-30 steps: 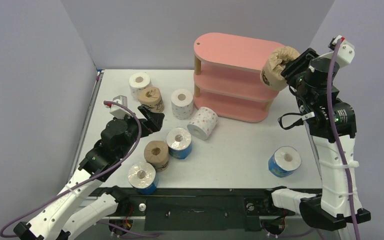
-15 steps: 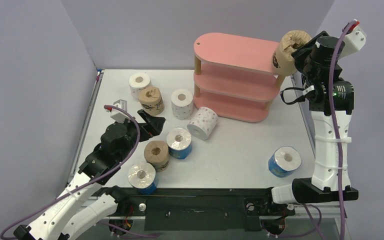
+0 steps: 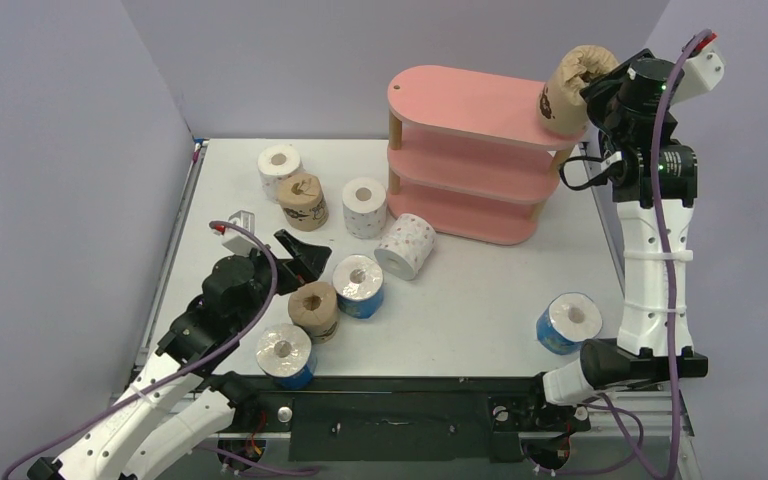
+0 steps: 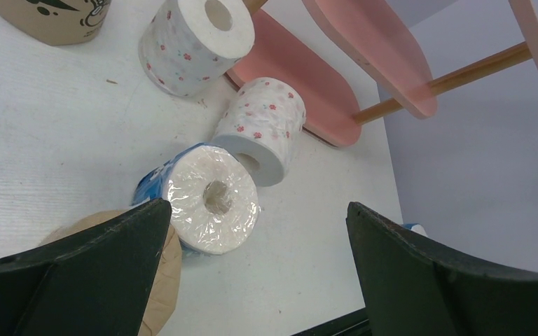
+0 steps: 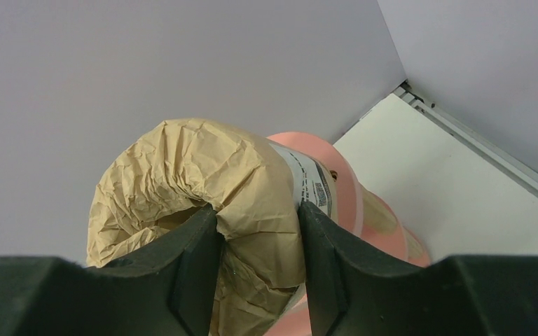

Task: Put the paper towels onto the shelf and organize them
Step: Place the paper towel on the shelf.

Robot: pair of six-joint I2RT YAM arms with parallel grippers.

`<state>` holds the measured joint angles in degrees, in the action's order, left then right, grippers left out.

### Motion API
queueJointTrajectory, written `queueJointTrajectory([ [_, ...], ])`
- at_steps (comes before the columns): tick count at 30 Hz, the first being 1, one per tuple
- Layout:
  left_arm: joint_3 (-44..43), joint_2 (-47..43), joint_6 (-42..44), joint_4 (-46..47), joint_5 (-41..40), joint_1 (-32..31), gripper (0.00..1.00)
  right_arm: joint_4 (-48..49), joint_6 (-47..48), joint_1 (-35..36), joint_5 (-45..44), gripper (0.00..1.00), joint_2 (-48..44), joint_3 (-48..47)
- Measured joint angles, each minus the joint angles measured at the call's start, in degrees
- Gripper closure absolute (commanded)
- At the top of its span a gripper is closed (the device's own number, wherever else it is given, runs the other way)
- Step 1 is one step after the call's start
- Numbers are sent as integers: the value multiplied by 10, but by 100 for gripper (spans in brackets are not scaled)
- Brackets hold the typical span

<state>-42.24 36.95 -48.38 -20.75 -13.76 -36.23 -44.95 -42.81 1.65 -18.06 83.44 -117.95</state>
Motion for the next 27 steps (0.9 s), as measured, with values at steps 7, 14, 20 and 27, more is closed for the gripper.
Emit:
queueJointTrajectory([
  [7, 27, -5, -20, -1, 8, 0, 4, 8, -5, -2, 10, 61, 34, -7],
  [14, 30, -5, -22, -1, 8, 0, 4, 14, -6, -2, 10, 58, 47, -7],
  [20, 31, -3, -22, -1, 8, 0, 4, 18, -6, -2, 10, 52, 47, -7],
  [27, 34, -3, -22, -1, 8, 0, 4, 29, -8, -7, 10, 46, 49, -7],
])
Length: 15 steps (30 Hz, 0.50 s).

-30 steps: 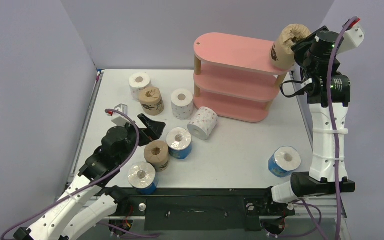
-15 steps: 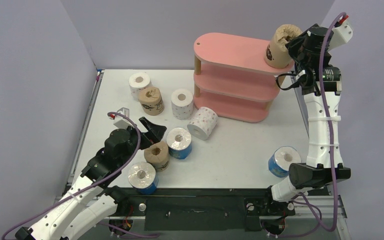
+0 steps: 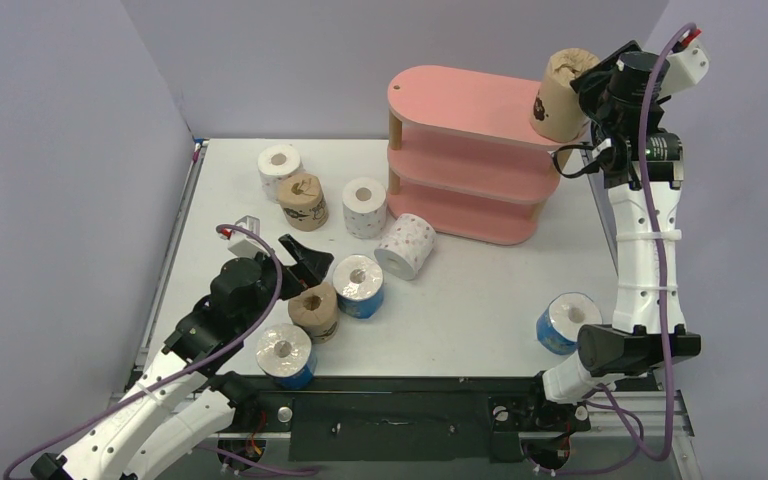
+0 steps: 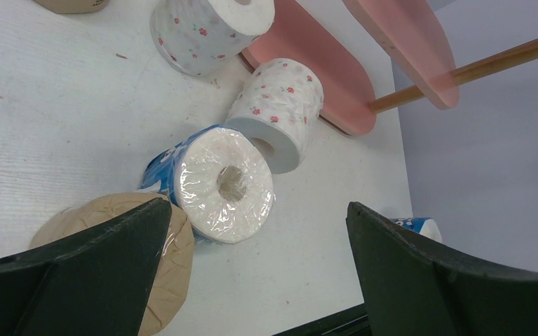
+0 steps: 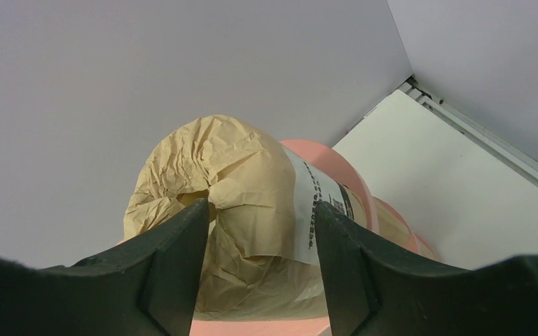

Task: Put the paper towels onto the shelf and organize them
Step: Place the paper towel on the shelf.

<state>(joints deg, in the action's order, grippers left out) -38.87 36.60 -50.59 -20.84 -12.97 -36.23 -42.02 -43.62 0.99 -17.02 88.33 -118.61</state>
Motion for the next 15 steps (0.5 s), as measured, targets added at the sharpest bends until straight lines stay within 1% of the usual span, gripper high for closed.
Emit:
queueJointTrajectory([
  [4, 0, 0, 0, 0, 0, 0, 4, 0, -3, -3, 6, 38, 7, 0],
  [6, 0, 0, 0, 0, 0, 0, 4, 0, -4, -3, 10, 30, 11, 0],
  [8, 0, 1, 0, 0, 0, 0, 4, 0, -6, -3, 19, 25, 12, 0],
  [12, 0, 7, 0, 0, 3, 0, 4, 0, -12, -3, 38, 18, 12, 0],
  [15, 0, 10, 0, 0, 6, 0, 4, 0, -14, -9, 49, 15, 11, 0],
])
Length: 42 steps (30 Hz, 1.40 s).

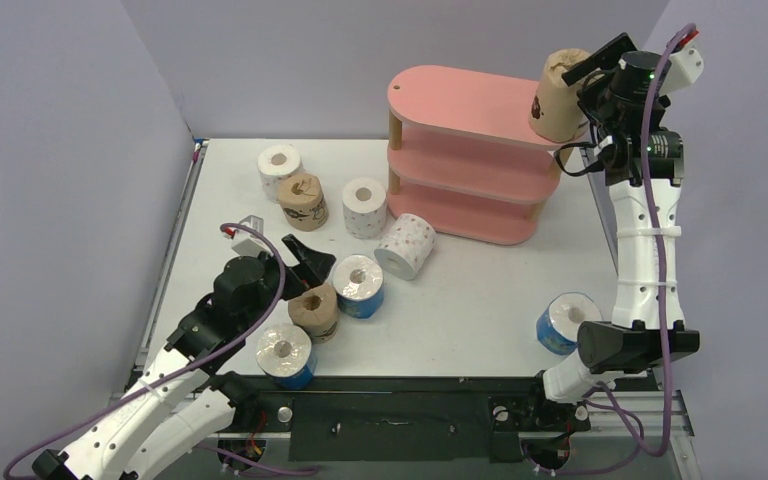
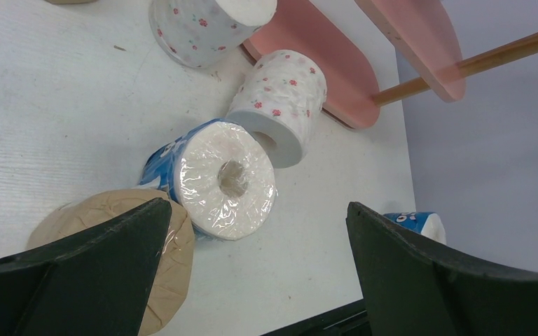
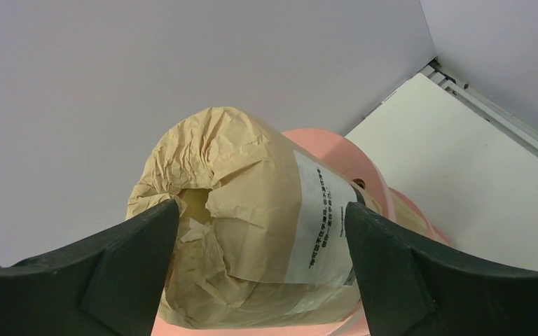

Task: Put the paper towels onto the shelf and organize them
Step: Place the paper towel on the shelf, then move the paper towel to the shelf.

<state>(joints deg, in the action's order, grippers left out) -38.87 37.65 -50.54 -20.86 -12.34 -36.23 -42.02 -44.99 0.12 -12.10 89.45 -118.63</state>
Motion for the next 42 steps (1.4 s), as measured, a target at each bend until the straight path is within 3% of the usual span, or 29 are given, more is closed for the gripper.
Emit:
queueJointTrajectory([
  [16, 0, -10, 8, -1, 9, 0, 4, 6, -7, -11, 43, 13, -82, -1],
  [20, -1, -10, 13, -1, 9, 0, 4, 26, 14, 17, 42, 16, -114, 12],
  [27, -1, -10, 15, 1, 9, 0, 4, 113, 104, 88, 35, 19, -229, 152],
  [33, 0, -8, 15, 5, 14, 0, 4, 257, 144, 93, 25, 17, -366, 405],
  [42, 0, -2, 14, 6, 26, 0, 4, 266, 188, 78, -17, 15, -377, 428],
])
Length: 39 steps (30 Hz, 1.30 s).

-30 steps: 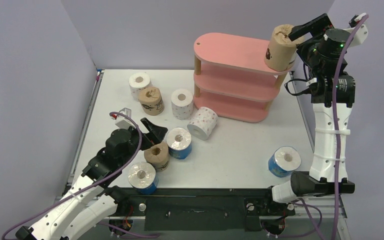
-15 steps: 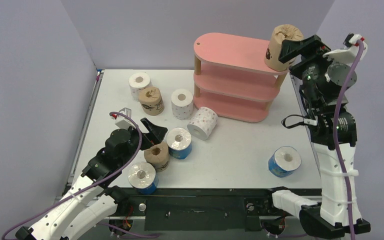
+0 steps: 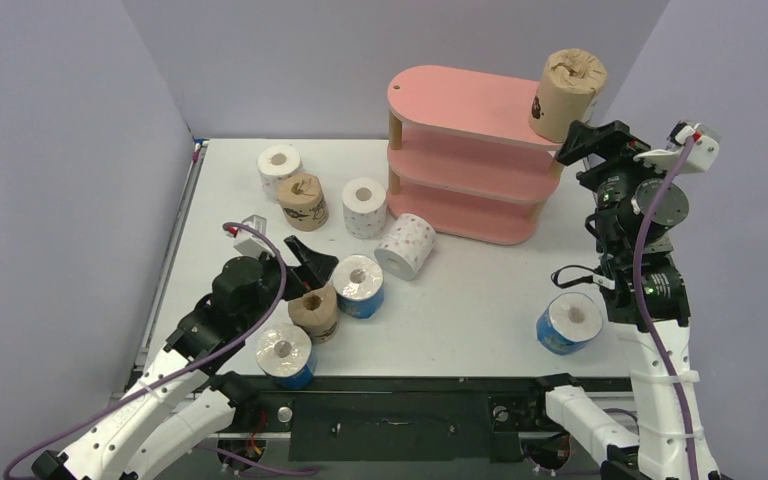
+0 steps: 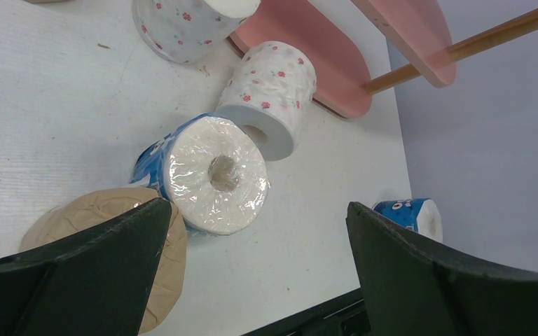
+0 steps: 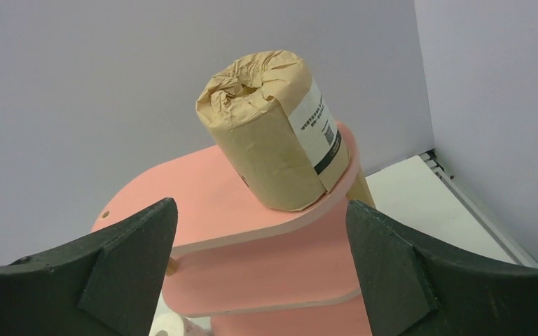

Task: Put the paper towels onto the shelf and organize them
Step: Move the paper towel to the shelf.

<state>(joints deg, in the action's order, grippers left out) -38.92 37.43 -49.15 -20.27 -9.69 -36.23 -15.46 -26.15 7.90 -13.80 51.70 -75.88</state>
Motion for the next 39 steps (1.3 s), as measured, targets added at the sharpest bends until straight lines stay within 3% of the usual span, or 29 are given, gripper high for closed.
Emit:
queueJointTrajectory([
  [14, 0, -1, 1, 6, 0, 0, 4, -14, 28, -24, 25, 18, 151, -87],
  [39, 0, 25, 5, 22, 5, 0, 4, -22, 32, -42, 60, 21, 233, -103],
])
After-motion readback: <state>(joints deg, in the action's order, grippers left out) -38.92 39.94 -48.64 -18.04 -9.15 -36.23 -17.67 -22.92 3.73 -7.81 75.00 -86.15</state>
